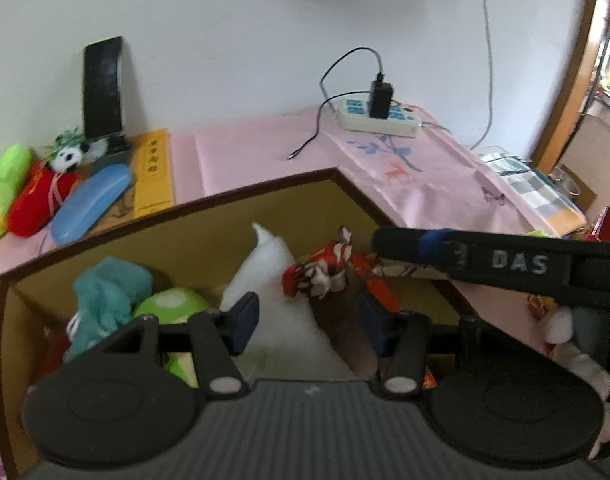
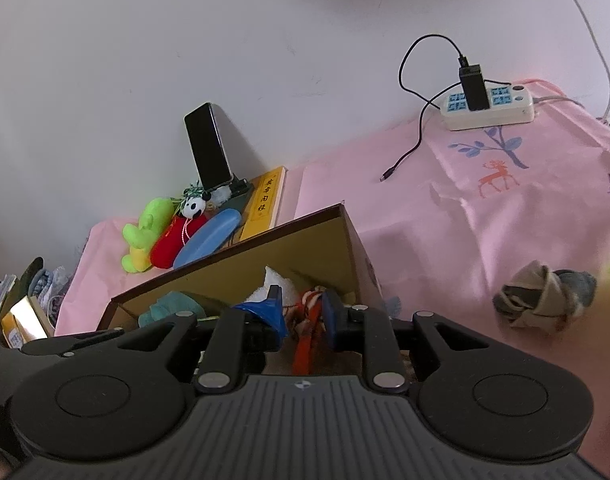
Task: Organize soft objects
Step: 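Lower the scarf into the box and open the right gripper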
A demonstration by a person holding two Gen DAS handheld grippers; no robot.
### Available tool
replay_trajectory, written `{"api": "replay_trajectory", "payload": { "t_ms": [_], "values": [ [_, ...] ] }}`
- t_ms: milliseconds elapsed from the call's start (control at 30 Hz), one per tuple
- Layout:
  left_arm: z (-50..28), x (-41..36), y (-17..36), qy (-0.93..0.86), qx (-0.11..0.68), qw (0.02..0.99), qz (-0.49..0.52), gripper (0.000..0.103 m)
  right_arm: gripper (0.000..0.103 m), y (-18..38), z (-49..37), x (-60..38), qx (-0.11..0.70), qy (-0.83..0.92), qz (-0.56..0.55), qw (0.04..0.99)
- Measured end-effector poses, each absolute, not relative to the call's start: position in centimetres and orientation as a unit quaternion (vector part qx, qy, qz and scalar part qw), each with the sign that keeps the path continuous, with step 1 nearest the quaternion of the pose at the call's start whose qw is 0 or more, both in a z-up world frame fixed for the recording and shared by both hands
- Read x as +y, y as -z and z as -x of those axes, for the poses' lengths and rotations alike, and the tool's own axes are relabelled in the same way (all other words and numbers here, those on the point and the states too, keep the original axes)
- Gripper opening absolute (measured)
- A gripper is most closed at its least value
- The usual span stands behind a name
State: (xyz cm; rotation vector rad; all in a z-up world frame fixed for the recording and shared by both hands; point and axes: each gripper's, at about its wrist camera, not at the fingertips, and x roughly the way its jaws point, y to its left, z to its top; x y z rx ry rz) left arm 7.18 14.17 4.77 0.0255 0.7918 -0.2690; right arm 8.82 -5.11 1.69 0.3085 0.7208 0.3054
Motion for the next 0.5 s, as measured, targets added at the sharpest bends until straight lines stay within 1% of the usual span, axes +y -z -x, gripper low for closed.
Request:
{"api": "replay_trajectory", "payload": {
  "t_ms": [500],
  "values": [
    [-2.6, 10.7, -7.1, 0.052, 0.374, 0.925, -0.039, 0.057, 0.006, -4.3, -4.4, -7.3, 0.333, -0.164, -0.103, 0.923]
  ]
}}
